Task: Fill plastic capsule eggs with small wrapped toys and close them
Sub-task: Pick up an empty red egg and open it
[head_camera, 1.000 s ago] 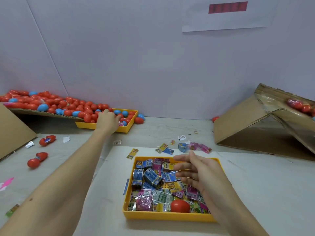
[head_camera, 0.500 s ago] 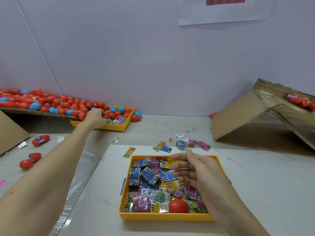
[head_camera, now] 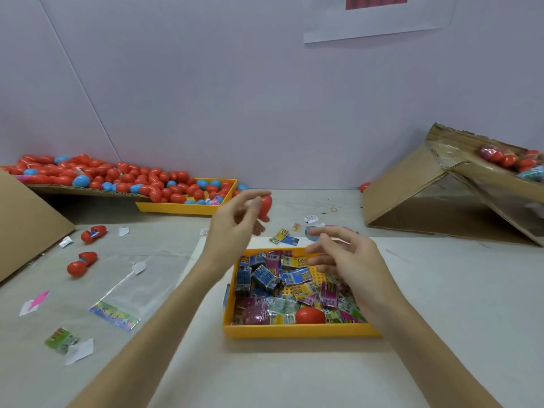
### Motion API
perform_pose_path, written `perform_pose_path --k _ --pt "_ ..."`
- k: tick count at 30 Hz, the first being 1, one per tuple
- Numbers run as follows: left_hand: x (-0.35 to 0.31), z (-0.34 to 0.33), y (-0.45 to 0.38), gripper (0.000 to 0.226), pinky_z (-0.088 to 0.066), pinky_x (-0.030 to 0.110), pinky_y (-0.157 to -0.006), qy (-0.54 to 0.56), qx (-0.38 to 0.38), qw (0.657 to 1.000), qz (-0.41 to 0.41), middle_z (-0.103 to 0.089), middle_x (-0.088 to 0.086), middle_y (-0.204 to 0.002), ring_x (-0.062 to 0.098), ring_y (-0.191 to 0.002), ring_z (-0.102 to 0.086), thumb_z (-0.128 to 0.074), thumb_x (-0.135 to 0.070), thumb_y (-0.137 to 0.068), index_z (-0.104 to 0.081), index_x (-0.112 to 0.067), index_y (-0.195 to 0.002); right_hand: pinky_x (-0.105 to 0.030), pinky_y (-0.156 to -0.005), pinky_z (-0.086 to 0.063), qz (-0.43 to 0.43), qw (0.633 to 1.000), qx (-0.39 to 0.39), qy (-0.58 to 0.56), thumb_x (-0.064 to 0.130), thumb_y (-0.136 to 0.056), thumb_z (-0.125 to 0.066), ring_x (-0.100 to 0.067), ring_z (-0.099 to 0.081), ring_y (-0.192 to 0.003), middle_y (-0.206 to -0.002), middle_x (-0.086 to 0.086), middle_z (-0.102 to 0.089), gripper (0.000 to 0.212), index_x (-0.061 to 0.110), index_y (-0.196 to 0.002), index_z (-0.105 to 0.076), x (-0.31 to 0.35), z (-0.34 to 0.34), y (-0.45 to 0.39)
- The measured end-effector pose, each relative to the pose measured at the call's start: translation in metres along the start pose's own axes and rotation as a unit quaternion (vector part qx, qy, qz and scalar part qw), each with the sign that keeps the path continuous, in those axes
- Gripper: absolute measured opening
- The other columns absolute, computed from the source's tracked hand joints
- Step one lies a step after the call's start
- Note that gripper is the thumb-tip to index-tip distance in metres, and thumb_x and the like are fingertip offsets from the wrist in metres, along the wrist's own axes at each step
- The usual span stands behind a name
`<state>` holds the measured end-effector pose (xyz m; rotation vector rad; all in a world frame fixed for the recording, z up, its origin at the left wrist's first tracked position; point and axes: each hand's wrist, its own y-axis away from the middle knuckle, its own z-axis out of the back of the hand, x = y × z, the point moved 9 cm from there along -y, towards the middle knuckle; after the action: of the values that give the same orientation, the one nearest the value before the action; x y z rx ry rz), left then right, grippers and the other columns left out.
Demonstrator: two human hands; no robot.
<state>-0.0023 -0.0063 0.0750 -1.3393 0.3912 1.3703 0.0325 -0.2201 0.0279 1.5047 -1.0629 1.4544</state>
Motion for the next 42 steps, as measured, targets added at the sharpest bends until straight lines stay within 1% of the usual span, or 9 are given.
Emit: perform_pose_path --k 6,10,13,17,27,31,35,39,42 --pt "-0.016 -0.046 0.048 0.021 -0.061 0.032 -0.072 0.064 0.052 0.997 0.007 -0.075 0.002 -0.082 0.019 -0.075 -0.072 -0.061 -0.024 -0.104 -0.074 -0.024 -0.120 -0.030 -0.077 -0.063 0.160 0.975 -0.001 0.157 0.022 -0.095 -0.074 -0.010 -0.075 -0.084 -0.093 0.006 -0.076 0.032 0.031 -0.125 -0.071 0.023 -0.010 0.007" --pt "-0.007 -0.032 0.046 0.031 -0.061 0.027 -0.078 0.025 0.056 0.998 0.003 -0.076 -0.003 -0.093 0.015 -0.085 -0.074 -0.077 -0.033 -0.091 -0.072 -0.030 -0.121 -0.013 -0.074 -0.055 0.226 0.937 -0.011 0.267 0.023 -0.096 -0.073 0.000 -0.068 -0.086 -0.093 0.018 -0.072 0.020 0.028 -0.116 -0.075 0.032 -0.012 0.010" --pt "0.001 -0.015 0.043 0.025 -0.056 0.018 -0.081 -0.035 0.001 0.999 0.004 -0.070 -0.018 -0.102 0.001 -0.097 -0.067 -0.073 -0.034 -0.094 -0.068 -0.031 -0.118 -0.022 -0.082 -0.054 0.216 0.885 0.015 0.413 0.028 -0.097 -0.072 -0.004 -0.062 -0.088 -0.097 0.011 -0.068 0.014 0.025 -0.110 -0.075 0.023 -0.019 0.006" --pt "-0.002 -0.009 0.042 0.020 -0.050 0.008 -0.081 -0.088 -0.008 0.996 -0.027 -0.062 -0.029 -0.105 -0.011 -0.103 -0.058 -0.065 -0.040 -0.097 -0.059 -0.040 -0.116 -0.031 -0.093 -0.046 0.130 0.796 0.059 0.588 0.050 -0.095 -0.067 -0.015 -0.049 -0.114 -0.115 0.007 -0.064 0.033 0.030 -0.122 -0.066 -0.002 -0.028 -0.001" --pt "-0.008 -0.017 0.045 0.023 -0.056 0.017 -0.076 -0.045 0.044 0.998 -0.008 -0.062 -0.018 -0.114 0.003 -0.098 -0.064 -0.062 -0.046 -0.093 -0.061 -0.050 -0.116 -0.018 -0.067 -0.042 0.126 0.877 0.054 0.460 0.020 -0.095 -0.074 0.000 -0.056 -0.077 -0.082 0.015 -0.061 0.017 0.030 -0.096 -0.060 0.000 -0.023 -0.001" --pt "0.002 -0.012 0.044 0.028 -0.061 0.027 -0.087 0.082 0.037 0.994 0.057 -0.072 -0.001 -0.111 0.015 -0.095 -0.074 -0.066 -0.023 -0.100 -0.064 -0.029 -0.127 -0.013 -0.064 -0.041 0.141 0.894 0.041 0.423 0.027 -0.097 -0.071 -0.003 -0.057 -0.076 -0.083 0.014 -0.063 0.013 0.028 -0.086 -0.064 0.005 -0.018 0.000" --pt "0.001 -0.012 0.043 0.021 -0.055 0.024 -0.065 0.152 0.049 0.984 0.083 -0.072 0.002 -0.094 0.019 -0.077 -0.067 -0.049 -0.009 -0.107 -0.069 -0.015 -0.107 -0.013 -0.063 -0.047 0.155 0.924 0.014 0.350 0.027 -0.100 -0.067 -0.006 -0.063 -0.079 -0.072 0.007 -0.069 0.026 0.024 -0.074 -0.071 0.015 -0.006 -0.001" --pt "0.002 -0.016 0.048 0.029 -0.039 0.016 -0.057 0.065 0.053 0.992 0.094 -0.055 -0.013 -0.069 0.007 -0.062 -0.048 -0.045 -0.037 -0.101 -0.065 -0.027 -0.083 -0.009 -0.066 -0.042 0.156 0.903 0.047 0.397 0.025 -0.102 -0.063 0.000 -0.058 -0.078 -0.066 0.007 -0.062 0.036 0.027 -0.066 -0.065 0.015 -0.015 0.002" --pt "-0.008 -0.022 0.053 0.026 -0.043 0.013 -0.074 -0.148 0.068 0.987 0.001 -0.062 -0.016 -0.094 0.003 -0.088 -0.058 -0.063 -0.057 -0.094 -0.067 -0.032 -0.101 -0.011 -0.064 -0.040 0.167 0.893 0.066 0.412 0.024 -0.103 -0.062 0.002 -0.054 -0.070 -0.060 0.007 -0.052 0.046 0.035 -0.060 -0.050 0.015 -0.023 0.004"
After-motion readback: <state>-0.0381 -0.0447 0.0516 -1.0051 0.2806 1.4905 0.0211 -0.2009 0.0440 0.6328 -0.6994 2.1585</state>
